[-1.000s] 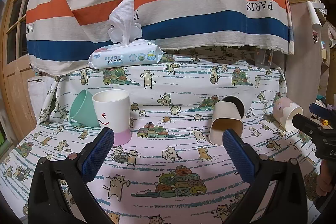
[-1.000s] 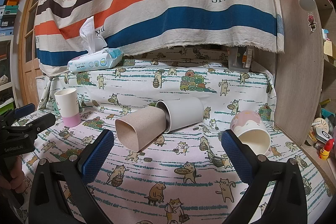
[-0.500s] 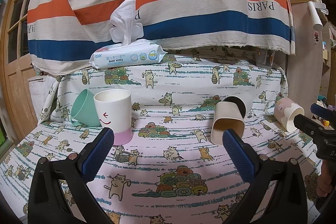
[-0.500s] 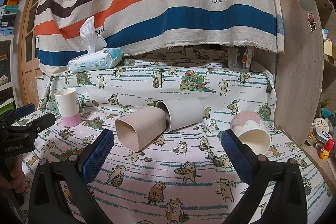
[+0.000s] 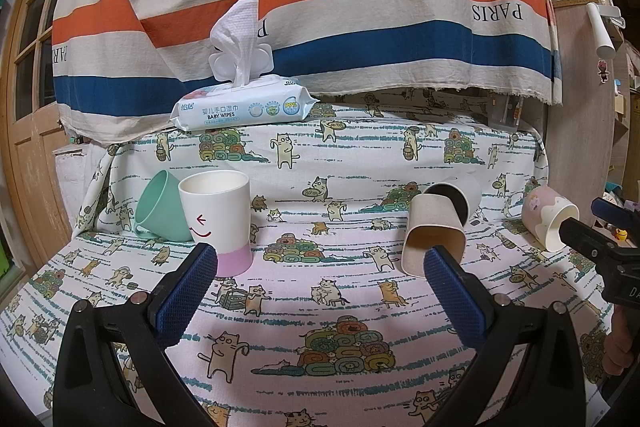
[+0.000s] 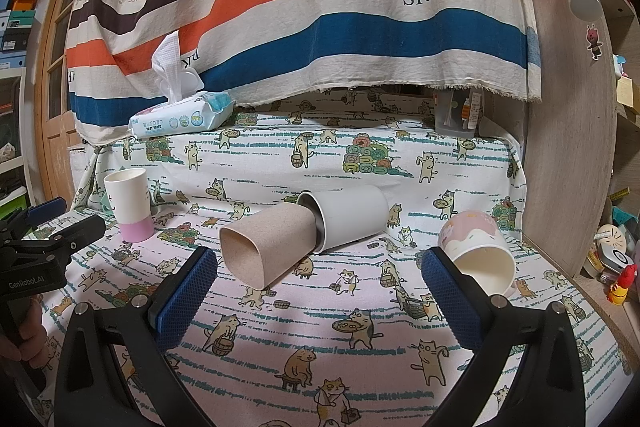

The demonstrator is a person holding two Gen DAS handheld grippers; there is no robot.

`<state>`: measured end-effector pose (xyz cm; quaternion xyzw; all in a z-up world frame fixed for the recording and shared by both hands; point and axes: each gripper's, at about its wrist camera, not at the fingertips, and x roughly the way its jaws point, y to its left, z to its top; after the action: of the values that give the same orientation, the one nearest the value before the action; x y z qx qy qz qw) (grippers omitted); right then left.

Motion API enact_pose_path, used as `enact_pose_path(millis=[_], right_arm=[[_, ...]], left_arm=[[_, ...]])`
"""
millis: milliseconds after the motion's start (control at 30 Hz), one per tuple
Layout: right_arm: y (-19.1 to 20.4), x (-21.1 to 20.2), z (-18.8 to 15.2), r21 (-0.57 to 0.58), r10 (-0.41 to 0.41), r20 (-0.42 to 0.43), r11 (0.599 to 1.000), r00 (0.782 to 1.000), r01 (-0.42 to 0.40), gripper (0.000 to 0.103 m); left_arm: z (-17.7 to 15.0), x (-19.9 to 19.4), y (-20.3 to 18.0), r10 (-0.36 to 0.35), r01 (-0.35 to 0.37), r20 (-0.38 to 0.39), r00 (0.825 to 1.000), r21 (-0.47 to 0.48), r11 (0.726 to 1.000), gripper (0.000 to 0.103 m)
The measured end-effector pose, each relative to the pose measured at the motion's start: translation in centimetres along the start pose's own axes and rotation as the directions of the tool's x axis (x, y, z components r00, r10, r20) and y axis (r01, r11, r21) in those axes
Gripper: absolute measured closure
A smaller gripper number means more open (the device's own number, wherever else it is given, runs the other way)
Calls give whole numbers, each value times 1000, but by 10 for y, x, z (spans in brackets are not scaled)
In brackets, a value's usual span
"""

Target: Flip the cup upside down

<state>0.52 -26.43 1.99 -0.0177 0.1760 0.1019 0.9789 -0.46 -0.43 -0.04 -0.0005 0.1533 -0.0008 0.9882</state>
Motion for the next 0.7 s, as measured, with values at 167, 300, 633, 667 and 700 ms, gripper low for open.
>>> enact_pose_path(millis=[167,300,633,667,700], right_arm=[[0,0,0,0,1,0,1000,1000,-1,0],[0,0,0,0,0,0,1000,1000,0,0],[0,0,0,0,0,0,1000,1000,0,0],[0,0,0,0,0,0,1000,1000,0,0],[0,0,0,-1,0,0,1000,1000,0,0]], left_arm=[[0,0,0,-3,3,-4,1000,0,1000,0],[0,-2,-2,-22,22,0,1000,11,1000,0],[0,-2,1,-9,9,3,1000,-3,1000,0],[0,-2,1,-9,9,2,1000,-3,1000,0],[0,-2,1,-9,9,1,1000,-3,1000,0]])
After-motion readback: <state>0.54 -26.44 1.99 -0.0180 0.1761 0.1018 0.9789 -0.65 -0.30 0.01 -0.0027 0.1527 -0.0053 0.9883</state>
